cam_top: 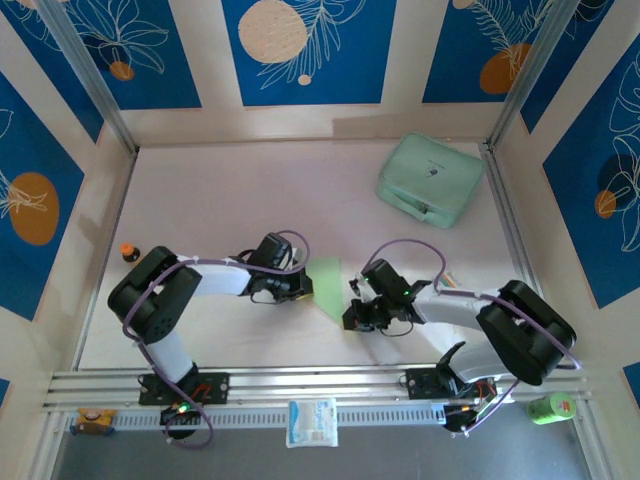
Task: Fold a paper plane with a square sheet of paper (pick it up from the middle)
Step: Third fold the triangle at the center of the table.
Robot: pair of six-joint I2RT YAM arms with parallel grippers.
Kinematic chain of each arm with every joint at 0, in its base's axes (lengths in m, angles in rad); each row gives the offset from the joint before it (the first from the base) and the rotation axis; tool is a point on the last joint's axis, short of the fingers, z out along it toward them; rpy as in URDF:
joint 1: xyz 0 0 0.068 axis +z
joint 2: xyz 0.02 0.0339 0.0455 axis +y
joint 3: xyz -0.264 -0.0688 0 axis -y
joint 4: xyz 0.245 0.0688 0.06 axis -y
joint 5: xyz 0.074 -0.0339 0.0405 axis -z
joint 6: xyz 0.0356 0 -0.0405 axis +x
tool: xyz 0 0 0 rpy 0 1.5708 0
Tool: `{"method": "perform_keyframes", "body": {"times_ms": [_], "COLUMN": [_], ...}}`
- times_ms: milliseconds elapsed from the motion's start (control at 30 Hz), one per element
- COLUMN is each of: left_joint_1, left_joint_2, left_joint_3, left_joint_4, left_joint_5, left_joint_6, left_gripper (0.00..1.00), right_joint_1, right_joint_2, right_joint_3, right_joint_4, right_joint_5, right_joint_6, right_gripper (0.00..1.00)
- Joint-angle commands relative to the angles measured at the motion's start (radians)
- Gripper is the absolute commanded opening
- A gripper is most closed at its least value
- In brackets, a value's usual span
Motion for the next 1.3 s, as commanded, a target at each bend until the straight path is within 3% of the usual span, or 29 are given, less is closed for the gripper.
{"method": "perform_keyframes", "body": {"times_ms": [0,267,467,633,833,933,1267], "left_joint_1": [0.005,-0.007,-0.040,-0.088,-0.122,-0.100,0.047], "left_joint_2": [0.033,-0.040,-0.127,-0.179,-0.337,-0.409,-0.470], "left_joint_3": [-0.050,-0.125,-0.205,-0.224,-0.126,-0.136,-0.235], "left_joint_4": [-0.033,0.066,0.118,0.128,-0.151,-0.187,-0.108], "left_joint_5": [-0.049,-0.104,-0.214,-0.280,-0.422,-0.452,-0.276], "left_joint_6": [-0.026,-0.140,-0.248,-0.297,-0.190,-0.147,-0.091], "left_gripper": [0.00,0.00,0.01,0.03,0.23,0.30,0.42], "right_joint_1": [-0.004,-0.012,-0.030,-0.037,-0.026,-0.022,-0.042], "right_joint_2": [-0.064,-0.150,-0.139,-0.110,-0.040,-0.031,0.123], "right_joint_3": [-0.014,0.073,0.132,0.162,0.222,0.219,0.299], "right_joint_4": [-0.058,-0.183,-0.219,-0.171,-0.130,-0.077,-0.057], "right_joint_5": [0.056,0.197,0.255,0.227,0.196,0.196,0.112], "right_joint_6": [0.021,0.006,0.013,0.021,0.008,0.000,-0.067], "right_gripper": [0.03,0.12,0.33,0.41,0.42,0.42,0.35]}}
